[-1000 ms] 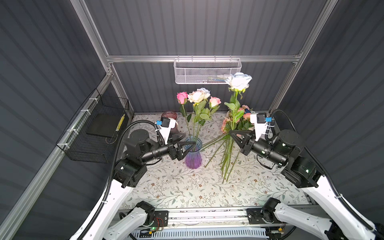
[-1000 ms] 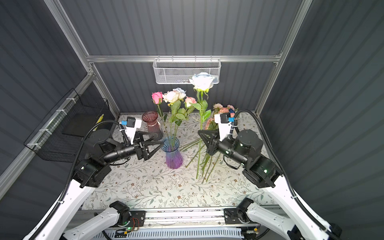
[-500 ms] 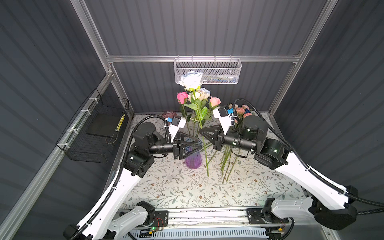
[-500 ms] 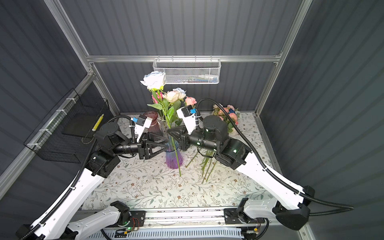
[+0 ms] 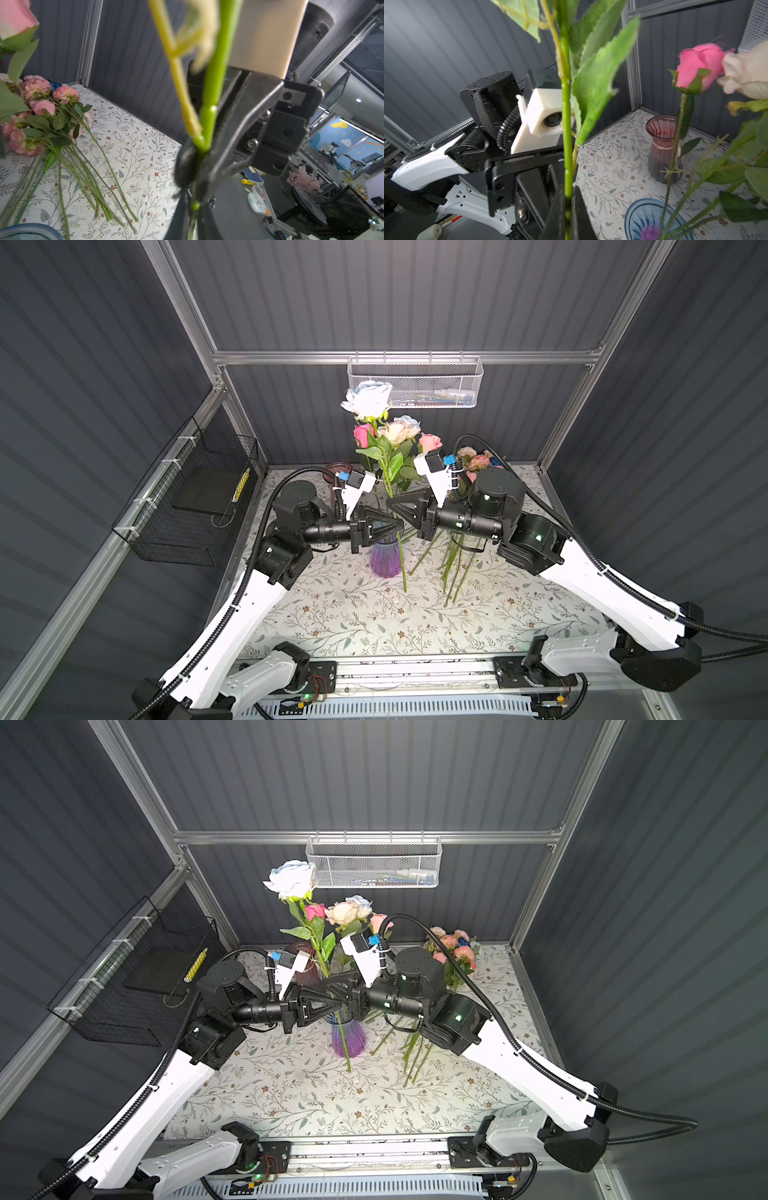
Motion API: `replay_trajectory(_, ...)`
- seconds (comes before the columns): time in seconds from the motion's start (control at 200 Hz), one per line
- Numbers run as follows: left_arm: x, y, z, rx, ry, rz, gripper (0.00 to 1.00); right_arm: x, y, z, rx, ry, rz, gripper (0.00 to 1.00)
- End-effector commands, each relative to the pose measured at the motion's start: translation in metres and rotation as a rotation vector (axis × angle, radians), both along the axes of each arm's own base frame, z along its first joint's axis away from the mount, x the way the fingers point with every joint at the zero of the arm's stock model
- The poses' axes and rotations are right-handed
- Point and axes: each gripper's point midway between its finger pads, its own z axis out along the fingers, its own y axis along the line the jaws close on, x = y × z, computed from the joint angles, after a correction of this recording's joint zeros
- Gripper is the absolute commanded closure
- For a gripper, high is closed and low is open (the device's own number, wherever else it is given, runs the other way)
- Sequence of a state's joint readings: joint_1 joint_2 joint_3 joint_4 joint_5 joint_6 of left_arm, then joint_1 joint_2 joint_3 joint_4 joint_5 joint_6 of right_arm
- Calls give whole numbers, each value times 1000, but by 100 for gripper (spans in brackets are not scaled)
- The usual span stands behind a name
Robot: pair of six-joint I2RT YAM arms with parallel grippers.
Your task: Arrange the flowers into the vase
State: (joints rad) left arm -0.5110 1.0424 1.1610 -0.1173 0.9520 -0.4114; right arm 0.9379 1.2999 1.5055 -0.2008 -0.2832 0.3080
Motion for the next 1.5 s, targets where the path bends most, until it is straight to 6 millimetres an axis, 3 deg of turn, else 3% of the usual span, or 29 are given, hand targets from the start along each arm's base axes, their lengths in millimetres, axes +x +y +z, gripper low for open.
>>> replay_trajectory(0.0, 0, 5, 21, -28, -73, 41, 100, -5, -6, 12, 32, -27, 0, 87)
replay_trajectory(0.075, 6, 8, 20, -14, -89, 92, 100, -5, -15, 9, 28, -35, -31, 57)
replay_trajectory(0.195, 22, 19, 20, 26, -134, 237, 100, -4, -37, 3, 9, -55, -112, 43)
replay_trajectory(0.275, 37, 34, 21, 62, -190, 389, 100, 0, -50, -6, -15, -60, -174, 41)
replay_trajectory(0.3, 43, 41, 23, 70, -212, 445, 100, -5, -63, 2, 4, -77, -198, 41)
replay_trajectory(0.415, 69, 70, 27, 102, -313, 689, 100, -5, -86, -1, 1, -87, -275, 39)
replay_trajectory(0.515, 88, 80, 23, 139, -369, 793, 100, -6, -102, -6, -1, -86, -323, 38)
replay_trajectory(0.68, 120, 75, 11, 160, -389, 853, 100, -7, -118, -12, -7, -73, -372, 38)
replay_trajectory(0.81, 135, 66, 6, 151, -388, 853, 100, -9, -128, -17, -9, -59, -396, 38)
replay_trajectory(0.93, 147, 57, -11, 172, -354, 838, 100, -10, -134, -19, -14, -55, -412, 38)
replay_trajectory(1.246, 149, 59, -63, 217, -197, 845, 100, -7, -137, -32, -41, -37, -440, 36)
replay_trajectory(1.496, 148, 66, -86, 258, -62, 877, 58, 0, -133, -42, -59, -17, -453, 32)
